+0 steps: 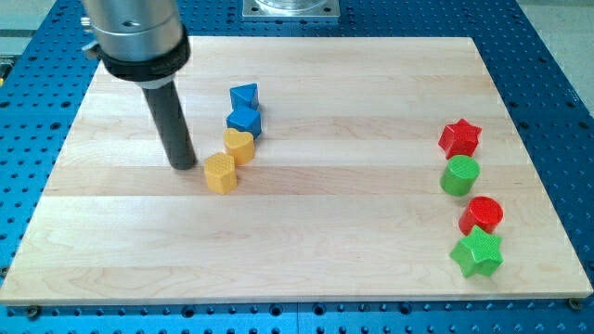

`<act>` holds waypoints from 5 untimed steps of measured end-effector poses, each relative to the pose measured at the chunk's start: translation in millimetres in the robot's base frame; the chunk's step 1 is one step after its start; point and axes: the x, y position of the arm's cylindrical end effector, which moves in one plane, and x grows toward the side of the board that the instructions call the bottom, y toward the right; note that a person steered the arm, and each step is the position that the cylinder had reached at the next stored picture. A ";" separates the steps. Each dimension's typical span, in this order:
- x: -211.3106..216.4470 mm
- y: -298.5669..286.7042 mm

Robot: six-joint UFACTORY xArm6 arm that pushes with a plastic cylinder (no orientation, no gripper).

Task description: Slightly push the yellow blocks towards the left side of the board

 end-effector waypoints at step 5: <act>57.4 60.4</act>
